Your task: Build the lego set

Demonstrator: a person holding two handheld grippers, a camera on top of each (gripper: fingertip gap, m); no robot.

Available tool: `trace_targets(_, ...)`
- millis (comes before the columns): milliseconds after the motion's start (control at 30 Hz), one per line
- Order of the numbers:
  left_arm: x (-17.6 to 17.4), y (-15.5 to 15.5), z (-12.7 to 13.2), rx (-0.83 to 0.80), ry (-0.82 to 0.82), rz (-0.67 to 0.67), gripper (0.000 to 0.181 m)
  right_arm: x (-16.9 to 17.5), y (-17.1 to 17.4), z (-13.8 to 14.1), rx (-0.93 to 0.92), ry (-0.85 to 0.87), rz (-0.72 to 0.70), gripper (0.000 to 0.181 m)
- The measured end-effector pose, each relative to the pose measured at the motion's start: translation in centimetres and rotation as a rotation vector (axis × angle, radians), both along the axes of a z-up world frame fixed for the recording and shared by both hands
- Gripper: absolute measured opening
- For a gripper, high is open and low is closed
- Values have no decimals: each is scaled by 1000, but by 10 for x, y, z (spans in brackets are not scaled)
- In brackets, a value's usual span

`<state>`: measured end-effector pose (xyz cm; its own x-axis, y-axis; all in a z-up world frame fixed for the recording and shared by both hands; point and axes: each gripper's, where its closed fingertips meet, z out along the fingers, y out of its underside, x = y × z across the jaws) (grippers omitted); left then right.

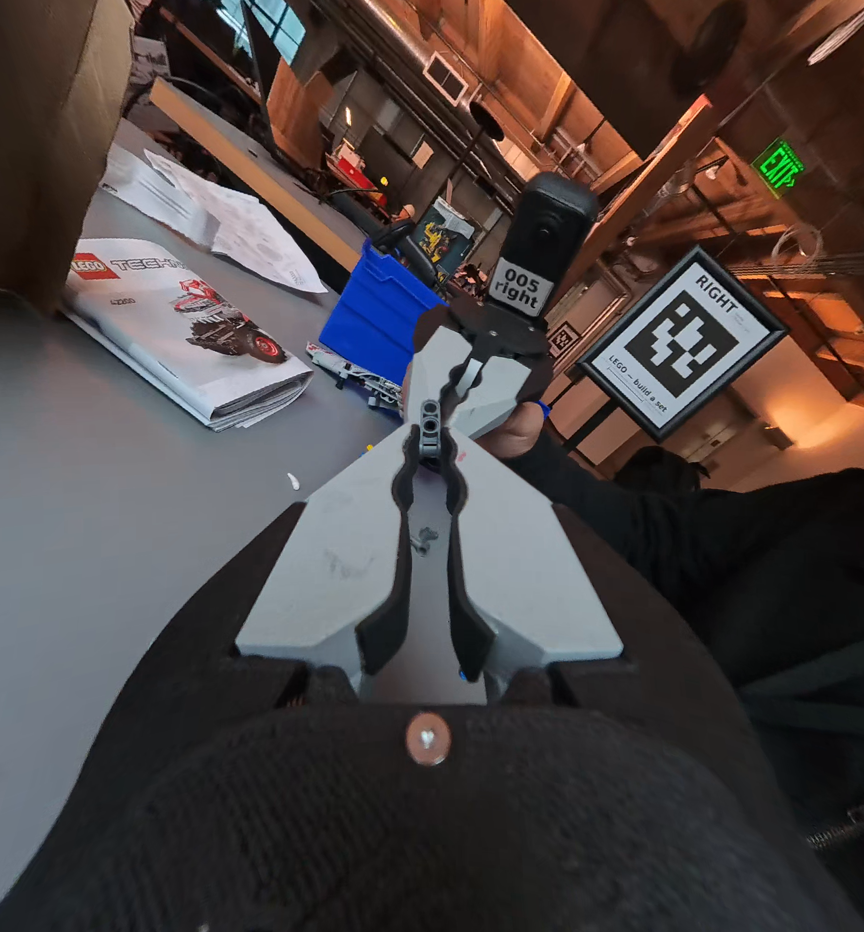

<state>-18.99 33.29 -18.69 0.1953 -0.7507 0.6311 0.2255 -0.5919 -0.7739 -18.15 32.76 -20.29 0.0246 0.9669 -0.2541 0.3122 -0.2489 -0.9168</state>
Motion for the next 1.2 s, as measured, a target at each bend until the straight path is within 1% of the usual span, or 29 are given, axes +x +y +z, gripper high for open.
trace_targets(67,3,0,-1,-2,5,-6,5,0,0,9,-9,65,-8,6)
trace_targets(133,7,-2,-1,19,17,-8,5,1,9,5,-49,38,-50,13)
trace_targets(167,9,-3,-3,24,44,-15,5,1,11,6,-70,54,-55,19)
trace_targets(200,12,-4,-5,35,64,-20,5,2,9,12,-94,94,-41,20)
trace_targets(267,15,-7,-4,68,87,-20,6,4,8,17,-136,131,-25,15)
trace_targets(333,17,-8,-5,81,104,-21,6,4,4,19,-143,147,1,6)
trace_targets(400,17,-9,-4,85,102,-21,5,2,0,17,-146,133,20,7)
trace_targets(433,17,-9,-4,85,98,-20,5,1,-2,14,-140,120,28,3)
trace_targets(833,20,-11,-6,69,102,-44,6,-1,-3,16,-147,138,35,4)
trace_targets(1000,24,-14,-12,54,140,-67,6,-1,-5,12,-141,108,47,4)
trace_targets(1200,14,-12,-9,121,193,-28,7,4,0,16,-147,123,28,3)
